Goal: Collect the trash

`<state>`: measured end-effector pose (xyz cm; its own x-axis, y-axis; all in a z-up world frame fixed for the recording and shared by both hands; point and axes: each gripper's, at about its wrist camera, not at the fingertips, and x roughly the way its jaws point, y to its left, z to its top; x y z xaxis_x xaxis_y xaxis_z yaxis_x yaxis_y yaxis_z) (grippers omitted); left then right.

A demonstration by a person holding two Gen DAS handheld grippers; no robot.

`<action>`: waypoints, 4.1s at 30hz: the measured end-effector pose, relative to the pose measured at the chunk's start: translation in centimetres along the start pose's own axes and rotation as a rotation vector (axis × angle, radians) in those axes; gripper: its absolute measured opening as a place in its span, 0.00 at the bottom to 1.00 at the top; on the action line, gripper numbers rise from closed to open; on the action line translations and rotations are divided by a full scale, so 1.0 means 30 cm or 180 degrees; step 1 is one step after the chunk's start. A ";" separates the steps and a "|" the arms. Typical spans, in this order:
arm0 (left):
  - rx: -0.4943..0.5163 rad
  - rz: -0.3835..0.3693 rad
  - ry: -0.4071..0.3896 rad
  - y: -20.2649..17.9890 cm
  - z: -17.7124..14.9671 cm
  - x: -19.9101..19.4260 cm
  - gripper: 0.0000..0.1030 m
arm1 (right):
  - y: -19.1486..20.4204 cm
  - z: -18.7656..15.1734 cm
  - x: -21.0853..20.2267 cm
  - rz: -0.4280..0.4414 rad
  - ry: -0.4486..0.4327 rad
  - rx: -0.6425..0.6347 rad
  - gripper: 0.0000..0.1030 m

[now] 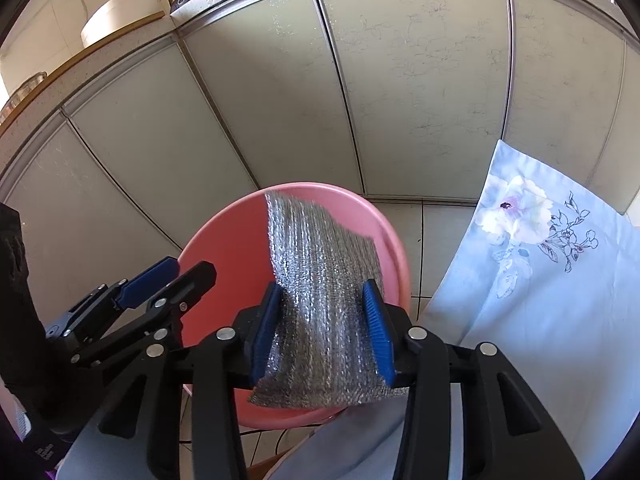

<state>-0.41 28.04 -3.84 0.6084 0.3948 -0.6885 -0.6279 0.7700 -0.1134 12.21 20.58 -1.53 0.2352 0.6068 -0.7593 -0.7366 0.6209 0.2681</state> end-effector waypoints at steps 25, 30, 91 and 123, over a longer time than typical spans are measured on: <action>-0.0076 -0.0053 -0.0057 0.013 0.017 -0.047 0.55 | -0.016 -0.012 -0.035 0.0099 -0.0113 0.0001 0.51; -0.0079 -0.0077 -0.0077 0.014 0.019 -0.067 0.56 | -0.021 -0.016 -0.060 0.0092 -0.0162 -0.0011 0.51; 0.0236 -0.0238 -0.0400 -0.159 -0.016 -0.341 0.50 | 0.007 -0.219 -0.417 -0.0555 -0.0930 -0.0173 0.51; 0.0286 -0.0273 -0.0358 -0.160 -0.017 -0.326 0.49 | 0.007 -0.221 -0.407 -0.0577 -0.0904 -0.0167 0.51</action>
<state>-3.61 20.22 3.06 0.7115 0.3754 -0.5940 -0.5284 0.8430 -0.1002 4.98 10.02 3.87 0.5270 0.6076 -0.5942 -0.6965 0.7094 0.1076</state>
